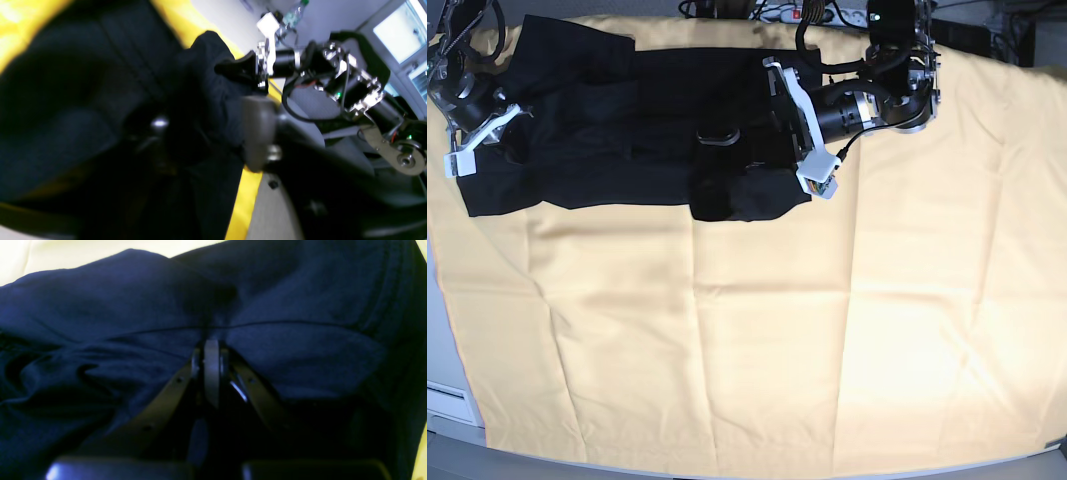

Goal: Fold the T-shirt properly
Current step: 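Lift the shirt end with the left gripper and fold it toward the right gripper, then lower the folded end onto the shirt's middle with the left gripper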

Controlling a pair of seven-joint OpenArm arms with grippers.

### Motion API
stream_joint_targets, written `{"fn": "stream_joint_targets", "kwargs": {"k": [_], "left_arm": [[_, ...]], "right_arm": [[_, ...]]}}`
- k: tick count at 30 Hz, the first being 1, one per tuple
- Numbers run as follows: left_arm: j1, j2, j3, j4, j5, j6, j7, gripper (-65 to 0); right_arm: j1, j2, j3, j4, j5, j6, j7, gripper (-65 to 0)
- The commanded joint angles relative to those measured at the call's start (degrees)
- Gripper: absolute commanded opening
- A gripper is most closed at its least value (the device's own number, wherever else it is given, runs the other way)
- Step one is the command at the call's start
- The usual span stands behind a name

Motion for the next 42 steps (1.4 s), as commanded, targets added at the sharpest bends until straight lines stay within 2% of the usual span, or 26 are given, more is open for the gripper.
{"fn": "stream_joint_targets", "kwargs": {"k": [1,4,9,11,12,14,15,17,23,25,26,33,36,38,42], "left_arm": [[-0.48,0.2,0.26,0.83,-1.73,-0.49,-2.19,-25.6],[-0.48,0.2,0.26,0.83,-1.7,-0.49,-3.96,-24.5],[-0.48,0.17,0.26,0.83,-1.7,-0.49,-3.56,-24.6],[-0.48,0.17,0.09,0.85,-1.55,-0.49,-3.39,-27.6],[-0.48,0.2,-0.31,0.92,-1.05,-0.49,-3.41,-35.0],[-0.48,0.17,-1.7,0.92,0.46,-0.49,-3.39,-57.7],[-0.5,0.17,-2.73,0.92,0.96,-0.49,-3.34,-65.0],[-0.5,0.17,-5.64,1.2,2.56,-0.49,-4.17,-65.0],[-0.31,0.13,-15.67,1.31,8.41,8.63,-5.55,-65.0],[-0.13,-0.04,-16.74,1.27,10.73,10.86,-5.53,-65.0],[0.07,-0.2,-16.72,1.25,10.71,10.88,-5.51,-65.0],[0.66,-0.15,-10.99,1.25,8.61,5.97,-4.5,-65.0],[0.66,-0.13,-6.84,1.25,11.63,4.87,-4.24,-65.0],[0.66,-0.13,-3.93,1.2,16.55,5.09,-4.28,-65.0],[0.68,-0.11,0.98,1.16,25.59,10.97,-6.45,-65.0]], "right_arm": [[-0.83,0.52,-0.09,-0.52,-4.22,-1.09,-5.4,-65.0],[-0.83,0.5,-0.09,-0.52,-4.13,-1.09,-5.38,-65.0],[-0.83,0.5,-0.09,-0.52,-1.18,-1.09,-5.9,-65.0],[-0.83,0.5,-0.09,-0.52,-1.2,-1.09,-6.01,-65.0],[-0.83,0.5,-0.09,-0.52,-1.2,-1.09,-6.34,-65.0],[-0.83,0.5,-0.09,-0.52,-1.2,-1.01,-6.71,-65.0],[-0.83,0.5,-0.09,-0.52,-1.2,-0.81,-6.69,-65.0],[-0.83,0.5,-0.09,-0.52,-1.2,-0.66,-6.69,-65.0],[-0.83,0.5,-0.09,-0.52,-1.2,-0.68,-6.69,-65.0],[-0.83,0.5,-0.09,-0.52,-1.16,-0.68,-6.67,-65.0],[-0.83,0.5,-0.09,-0.52,-0.94,-0.68,-6.69,-65.0],[-0.83,0.5,-0.09,-0.52,0.74,-0.68,-6.78,-65.0],[-0.83,0.5,-0.09,-0.52,0.74,-0.68,-7.48,-65.0],[-0.83,0.5,-0.09,-0.52,0.74,-0.68,-7.58,-65.0],[-0.83,0.5,-0.09,-0.52,0.76,-0.66,-7.56,-65.0]]}}
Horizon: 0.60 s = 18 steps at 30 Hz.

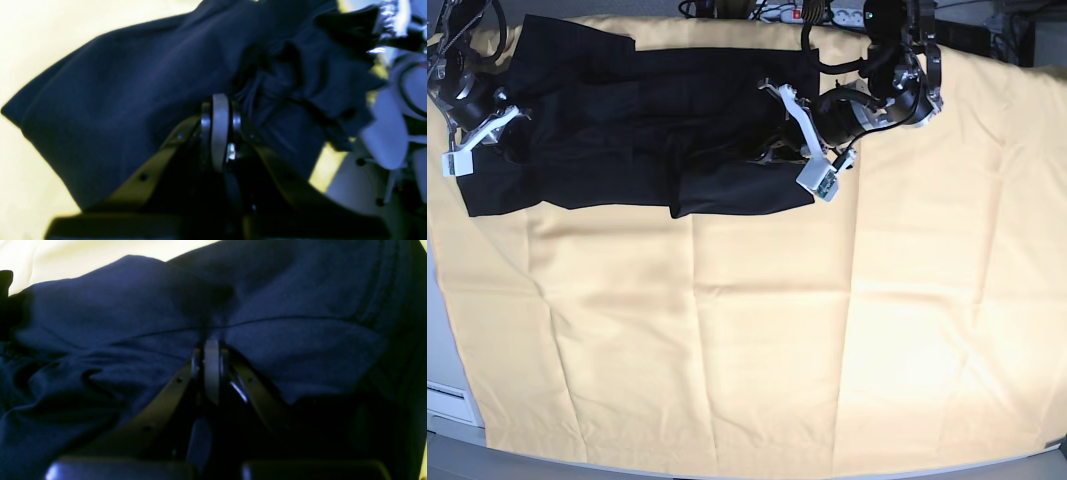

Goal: Fold the T-shirt properly
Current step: 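Lower the folded end onto the shirt's middle with the left gripper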

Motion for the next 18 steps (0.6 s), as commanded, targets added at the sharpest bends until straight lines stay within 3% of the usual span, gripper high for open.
{"fn": "stream_joint_targets", "kwargs": {"k": [1,3,6,10,13,18], "left_arm": [[-0.28,0.04,0.76,1.01,0.94,0.81,-2.16,-65.0],[-0.28,0.04,2.19,1.01,4.28,2.97,-3.45,-65.0],[-0.28,0.07,4.09,1.01,3.76,3.02,-3.69,-65.0],[-0.28,0.04,7.82,1.01,-2.58,-6.45,-2.19,-65.0],[-0.31,0.04,10.45,1.01,-6.05,-10.99,-0.15,-65.0],[-0.37,0.04,11.65,1.18,-7.61,-11.88,0.17,-65.0]], "right_arm": [[-0.83,0.5,-0.13,-0.37,-3.1,-0.87,-4.96,-65.0],[-0.83,0.5,-0.13,-0.37,-3.13,-0.85,-4.98,-65.0],[-0.83,0.5,-0.13,-0.37,-3.13,-0.87,-4.96,-65.0],[-0.83,0.5,-0.13,-0.37,-3.1,-0.87,-4.96,-65.0],[-0.83,0.5,-0.13,-0.37,-3.1,-0.87,-4.96,-65.0],[-0.83,0.5,-0.13,-0.37,-3.13,-0.87,-4.96,-65.0]]}}
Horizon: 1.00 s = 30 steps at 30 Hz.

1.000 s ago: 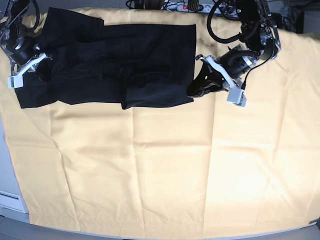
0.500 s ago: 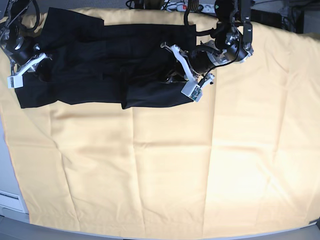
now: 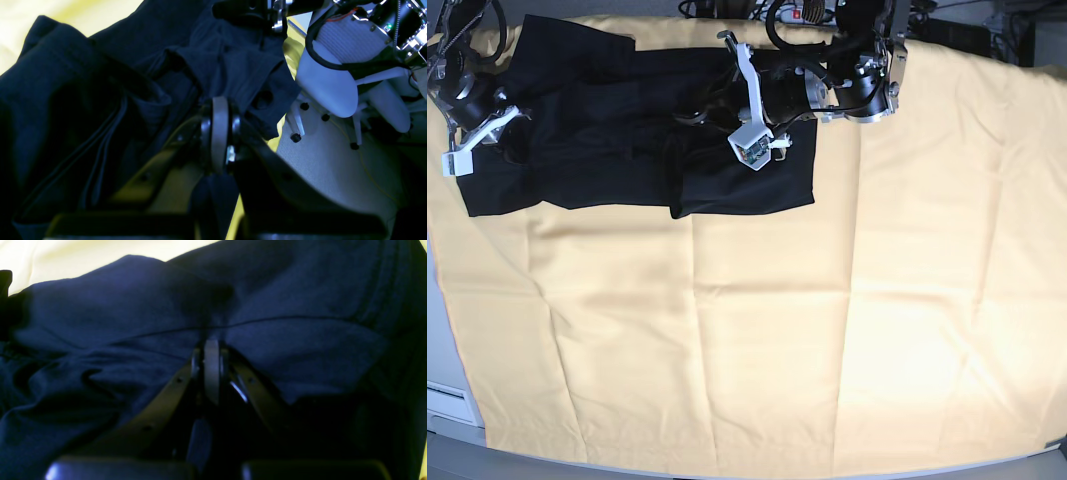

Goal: Fold the T-shirt properly
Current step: 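Lower the folded end onto the shirt's middle with the left gripper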

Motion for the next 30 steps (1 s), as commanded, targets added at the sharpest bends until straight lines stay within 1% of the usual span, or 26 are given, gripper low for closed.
{"fn": "stream_joint_targets", "kwargs": {"k": [1,4,5,7,10,13,15,17,24,27,29,30], "left_arm": [[-0.35,0.24,-0.42,1.55,-1.51,-0.49,-1.14,-65.0],[-0.33,0.24,-3.74,3.65,-1.51,-0.22,-1.84,-65.0],[-0.33,0.24,-5.38,4.57,-1.51,0.9,-2.23,-65.0],[-0.31,0.24,-9.14,5.95,-1.44,4.2,-3.13,-65.0],[0.09,0.39,-13.88,6.12,0.22,11.13,-3.32,-65.0],[2.01,0.39,-14.69,6.1,4.48,15.67,-5.73,-65.0],[3.04,0.39,-14.1,6.1,6.8,17.4,-6.29,-65.0],[3.63,0.39,-13.27,6.08,8.55,17.53,-6.34,-65.0],[3.67,0.37,-9.16,4.17,13.11,17.51,-7.58,-65.0],[3.69,0.39,-7.19,3.54,13.18,17.46,-7.58,-65.0],[3.69,0.39,-5.77,3.45,13.18,16.31,-7.56,-65.0],[3.67,0.39,-5.07,3.45,13.11,14.99,-7.56,-65.0]], "right_arm": [[-0.83,0.5,-0.13,-0.37,-3.13,-0.87,-4.96,-65.0],[-0.83,0.5,-0.13,-0.37,-3.1,-0.87,-4.96,-65.0],[-0.83,0.5,-0.13,-0.37,-3.1,-0.87,-4.96,-65.0],[-0.85,0.5,-0.13,-0.37,-3.13,-0.87,-5.11,-65.0],[-0.83,0.5,-0.13,-0.37,-3.13,-0.87,-5.16,-65.0],[-0.83,0.5,-0.13,-0.37,-3.1,-0.87,-5.14,-65.0],[-0.81,0.5,-0.13,-0.37,-2.8,-0.87,-5.09,-65.0],[-0.83,0.5,-0.13,-0.37,-1.79,-0.87,-5.14,-65.0],[-0.83,0.5,-0.13,-0.37,-2.05,-0.85,-5.16,-65.0],[-0.83,0.5,-0.13,-0.37,-2.03,-0.85,-5.16,-65.0],[-0.83,0.5,-0.13,-0.37,-2.03,-0.87,-5.16,-65.0],[-0.83,0.5,-0.13,-0.37,-2.05,-0.85,-5.16,-65.0]]}}
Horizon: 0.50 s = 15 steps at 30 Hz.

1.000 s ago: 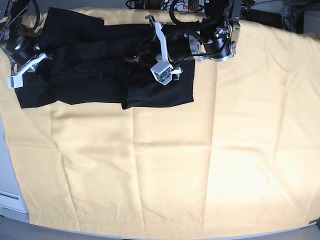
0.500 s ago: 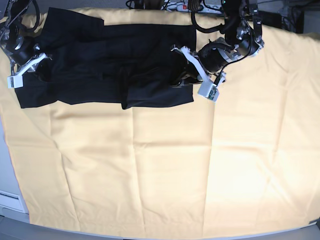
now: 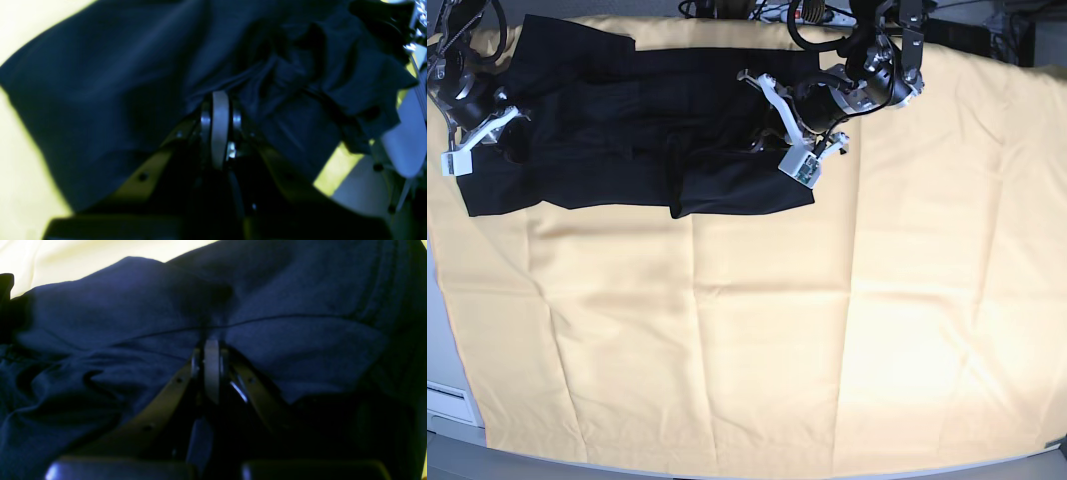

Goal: Fold the T-shirt properly
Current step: 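Lower the folded end onto the shirt's middle with the left gripper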

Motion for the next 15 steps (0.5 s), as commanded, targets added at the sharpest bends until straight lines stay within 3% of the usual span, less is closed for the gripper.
{"fn": "stream_joint_targets", "kwargs": {"k": [1,12,15], "left_arm": [[-0.15,0.2,0.96,0.83,-1.31,-1.6,-1.27,-65.0],[0.04,0.2,10.47,0.83,-5.75,-13.57,2.05,-65.0],[-0.02,0.22,10.8,0.9,-5.29,-13.09,1.7,-65.0]], "right_arm": [[-0.81,0.48,-0.13,-0.37,-3.23,-0.48,-4.68,-65.0],[-0.81,0.48,-0.13,-0.37,-3.26,-0.48,-4.7,-65.0],[-0.81,0.48,-0.13,-0.37,-3.26,-0.46,-4.72,-65.0]]}}
